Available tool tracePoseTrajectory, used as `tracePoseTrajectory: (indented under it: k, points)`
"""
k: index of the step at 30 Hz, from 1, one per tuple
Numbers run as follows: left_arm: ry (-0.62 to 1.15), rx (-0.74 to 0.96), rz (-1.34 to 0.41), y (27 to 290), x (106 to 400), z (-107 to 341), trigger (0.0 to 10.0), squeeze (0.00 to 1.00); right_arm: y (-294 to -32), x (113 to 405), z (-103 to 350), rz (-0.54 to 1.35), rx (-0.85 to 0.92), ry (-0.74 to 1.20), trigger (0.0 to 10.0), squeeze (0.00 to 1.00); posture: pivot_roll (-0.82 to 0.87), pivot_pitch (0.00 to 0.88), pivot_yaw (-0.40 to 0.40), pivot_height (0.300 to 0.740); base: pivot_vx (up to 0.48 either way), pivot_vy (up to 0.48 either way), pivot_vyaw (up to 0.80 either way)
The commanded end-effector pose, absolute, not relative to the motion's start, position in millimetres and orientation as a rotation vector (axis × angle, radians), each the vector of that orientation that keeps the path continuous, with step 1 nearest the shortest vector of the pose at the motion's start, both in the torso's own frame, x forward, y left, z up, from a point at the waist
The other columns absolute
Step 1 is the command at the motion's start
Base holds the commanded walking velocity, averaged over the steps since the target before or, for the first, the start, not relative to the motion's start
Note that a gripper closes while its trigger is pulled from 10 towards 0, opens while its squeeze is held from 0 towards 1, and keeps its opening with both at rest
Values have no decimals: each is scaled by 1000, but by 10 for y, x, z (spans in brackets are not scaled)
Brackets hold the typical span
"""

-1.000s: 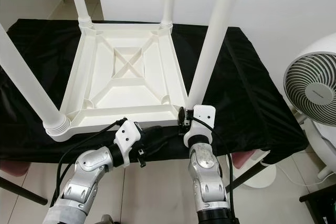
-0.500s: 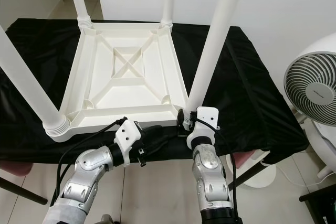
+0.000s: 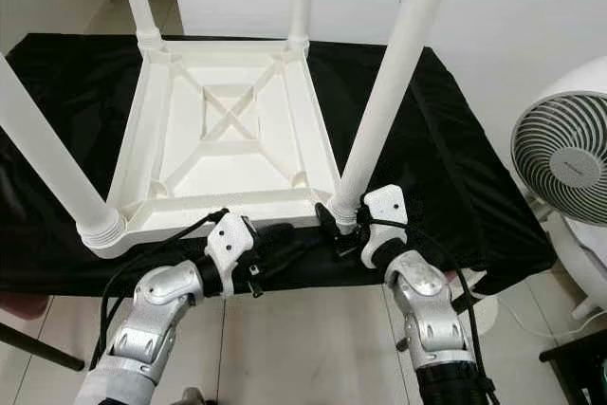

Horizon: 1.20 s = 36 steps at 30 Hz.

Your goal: Building children table

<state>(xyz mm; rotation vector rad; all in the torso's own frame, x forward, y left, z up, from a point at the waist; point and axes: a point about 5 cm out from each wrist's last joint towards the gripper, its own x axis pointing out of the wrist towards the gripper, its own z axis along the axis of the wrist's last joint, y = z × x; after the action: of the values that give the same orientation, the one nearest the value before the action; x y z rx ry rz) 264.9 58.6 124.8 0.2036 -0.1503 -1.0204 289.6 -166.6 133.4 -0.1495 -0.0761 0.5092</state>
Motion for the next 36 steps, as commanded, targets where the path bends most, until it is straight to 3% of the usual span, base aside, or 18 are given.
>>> tracePoseTrajectory:
  k: [1,6,7,9,10,11,21,30,35,36]
  points:
    - [-155,195,-883,630,2702,1267,10000,0,-1640,2925,1326,572,-169,-77,10000,0,60,58,-20,740,0,0,0]
    - [-162,201,-883,641,2692,1293,10000,0,-1681,3023,1352,652,-240,-78,10000,0,72,54,-18,740,0,0,0]
    - [-163,202,-882,645,2690,1298,10000,0,-1721,3057,1358,655,-258,-78,6941,0,76,52,-20,740,0,0,0]
    - [-163,202,-882,645,2690,1298,10000,0,-1721,3057,1358,655,-258,-78,6941,0,76,52,-20,740,0,0,0]
    - [-163,203,-882,650,2690,1298,10000,0,-1768,3081,1357,660,-259,-75,2431,0,78,51,-23,740,0,0,0]
    - [-163,205,-880,655,2690,1298,10000,0,-1813,3093,1337,679,-261,-67,0,0,81,46,-22,740,0,0,0]
    - [-159,206,-879,654,2678,1287,10000,0,-1907,3062,1204,741,-273,-22,0,0,86,24,-29,740,0,0,0]
    - [-159,203,-885,626,2668,1279,10000,0,-1823,3022,1159,643,-189,-51,0,0,83,16,-34,740,0,0,0]
    - [-152,201,-893,614,2651,1254,10000,0,-1672,2957,1162,515,-99,-88,0,0,80,13,-40,740,0,0,0]
    - [-150,200,-896,608,2638,1246,10000,0,-1614,2932,1160,399,-39,-99,0,0,81,12,-42,740,0,0,0]
